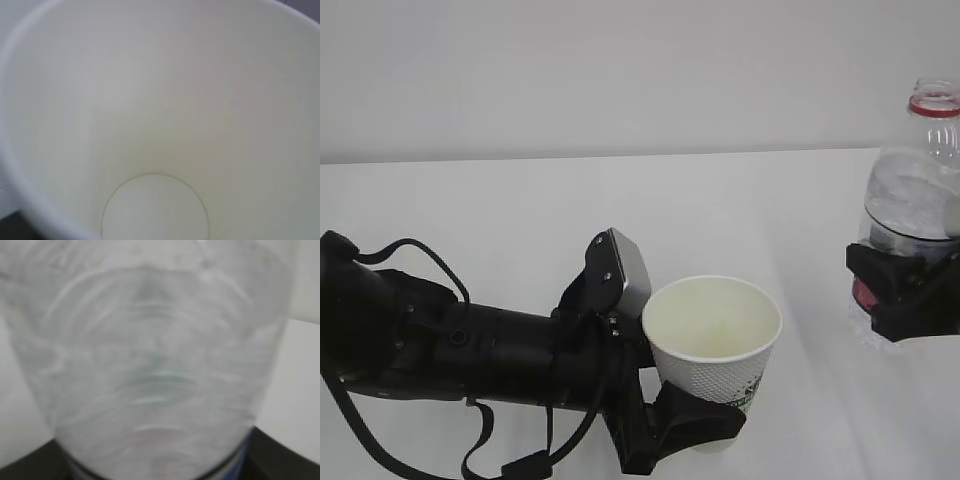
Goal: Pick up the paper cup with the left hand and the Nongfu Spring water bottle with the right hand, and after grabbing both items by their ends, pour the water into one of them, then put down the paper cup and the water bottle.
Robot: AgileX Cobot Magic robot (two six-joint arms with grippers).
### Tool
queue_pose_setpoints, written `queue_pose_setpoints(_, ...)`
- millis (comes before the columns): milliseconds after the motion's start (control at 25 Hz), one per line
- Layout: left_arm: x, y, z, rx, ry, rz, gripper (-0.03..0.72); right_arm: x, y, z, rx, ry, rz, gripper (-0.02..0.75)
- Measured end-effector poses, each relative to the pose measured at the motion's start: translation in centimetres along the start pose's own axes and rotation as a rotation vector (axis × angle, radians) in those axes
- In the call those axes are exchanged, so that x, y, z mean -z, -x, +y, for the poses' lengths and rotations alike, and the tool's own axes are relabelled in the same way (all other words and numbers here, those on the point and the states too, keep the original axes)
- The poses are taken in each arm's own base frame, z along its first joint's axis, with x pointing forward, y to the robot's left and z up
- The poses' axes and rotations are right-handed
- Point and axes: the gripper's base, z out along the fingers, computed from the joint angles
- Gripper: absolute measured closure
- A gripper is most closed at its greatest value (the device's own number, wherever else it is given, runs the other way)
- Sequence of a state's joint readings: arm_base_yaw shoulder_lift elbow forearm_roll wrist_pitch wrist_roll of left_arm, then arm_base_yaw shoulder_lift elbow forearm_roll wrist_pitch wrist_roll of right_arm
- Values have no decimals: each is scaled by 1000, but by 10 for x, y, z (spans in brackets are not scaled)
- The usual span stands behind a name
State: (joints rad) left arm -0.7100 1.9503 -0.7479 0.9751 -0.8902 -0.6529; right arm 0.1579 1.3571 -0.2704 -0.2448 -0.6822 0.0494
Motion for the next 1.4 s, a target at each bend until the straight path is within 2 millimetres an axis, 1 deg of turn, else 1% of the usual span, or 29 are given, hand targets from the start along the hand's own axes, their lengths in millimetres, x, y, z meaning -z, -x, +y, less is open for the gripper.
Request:
queue_pose_setpoints(160, 0, 0, 0, 1, 1, -1, 136, -3, 4, -2, -10, -5, 7, 310)
queue_pose_setpoints(320, 0, 1, 1, 9, 9, -7, 136, -3, 3, -2, -10, -8, 25, 310)
queue_pose_setpoints(440, 0, 1, 1, 10, 10, -8, 136, 0, 5, -2, -9, -13, 34, 310)
queue_pose_setpoints(720, 0, 1, 1, 16, 13, -7, 138, 13, 17, -4, 3, -33, 13, 310)
queue_pose_setpoints(960, 0, 1, 1, 32, 9, -7, 139, 15, 16, -4, 14, -34, 42, 310)
queue_pose_setpoints(1280, -2, 0, -4, 21, -9, 6, 143, 20, 20, -3, 35, -35, 35, 310)
queue_pose_setpoints(1400, -2, -1, -3, 19, -3, 14, 144, 20, 20, -3, 73, -33, 35, 310)
